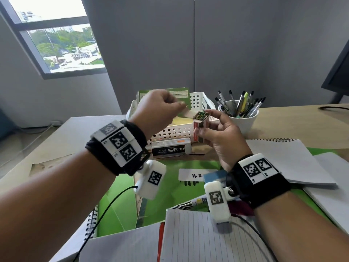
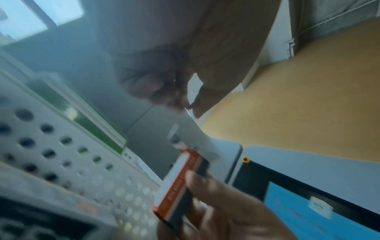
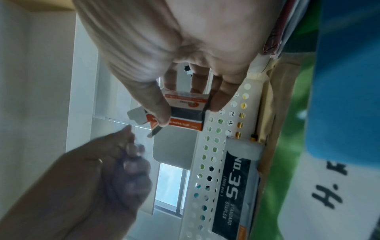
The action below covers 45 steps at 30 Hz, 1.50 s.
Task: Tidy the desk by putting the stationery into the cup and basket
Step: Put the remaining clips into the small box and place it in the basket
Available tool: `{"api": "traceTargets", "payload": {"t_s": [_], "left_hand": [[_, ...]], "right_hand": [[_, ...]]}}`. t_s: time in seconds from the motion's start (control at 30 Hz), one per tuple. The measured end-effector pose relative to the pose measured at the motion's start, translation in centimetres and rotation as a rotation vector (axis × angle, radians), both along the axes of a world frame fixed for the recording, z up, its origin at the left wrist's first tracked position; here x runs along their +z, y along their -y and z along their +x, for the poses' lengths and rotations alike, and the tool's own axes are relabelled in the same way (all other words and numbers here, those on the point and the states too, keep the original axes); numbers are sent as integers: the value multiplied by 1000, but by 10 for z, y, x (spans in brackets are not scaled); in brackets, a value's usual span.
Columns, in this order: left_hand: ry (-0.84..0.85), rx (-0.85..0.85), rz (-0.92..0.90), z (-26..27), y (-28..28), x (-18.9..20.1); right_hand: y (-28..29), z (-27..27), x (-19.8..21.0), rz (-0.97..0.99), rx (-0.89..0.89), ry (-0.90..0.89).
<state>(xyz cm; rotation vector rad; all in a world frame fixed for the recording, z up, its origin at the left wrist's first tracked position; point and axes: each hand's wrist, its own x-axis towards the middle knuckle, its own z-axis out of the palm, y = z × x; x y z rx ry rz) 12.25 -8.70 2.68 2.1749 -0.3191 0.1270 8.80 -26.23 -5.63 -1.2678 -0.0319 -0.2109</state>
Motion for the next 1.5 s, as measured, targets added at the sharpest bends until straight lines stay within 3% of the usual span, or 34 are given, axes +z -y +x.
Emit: {"api": "traceTargets", "payload": {"t_s": [0.07, 0.13, 0.23, 0.33, 0.4, 0.53, 0.7, 0.83, 0.87, 0.97, 1.1, 1.27, 1.5], "left_hand": [[-268, -89, 232, -2, -13, -3], [-392, -171, 244, -6, -21, -15], [-436, -264, -33, -15, -26, -31], [-679, -403, -409, -27, -31, -37], [-759, -462, -536, -31, -36, -42], [-723, -478, -681, -36, -41, -53], [-688, -472, -908, -42, -63, -61], [-643, -388, -989, -38, -89, -74], [-642, -363, -1004, -36, -95, -79], [-699, -350, -1091, -29, -108, -91], [-713, -441, -1169, -27, -115, -95], [-693, -416, -1166, -23, -117, -99], [-665, -385, -1074, -18, -111, -103]], "right_hand": [[-1, 1, 0, 34, -21, -10], [-3, 0, 1, 30, 11, -25], [-8, -7, 5, -47, 117, -21], [-16, -12, 7, -143, 178, -11], [-20, -15, 9, -157, 211, -7], [-26, -20, 18, -268, 291, -22], [-12, -25, 40, -517, 215, 13], [6, -14, 49, -216, 56, -160], [7, -7, 47, -226, 58, -239], [-2, 13, 37, -528, 145, -451], [-16, 31, 30, -1218, 288, -556], [-20, 46, 28, -1138, 253, -568], [-25, 59, 29, -1596, 297, -462]]}}
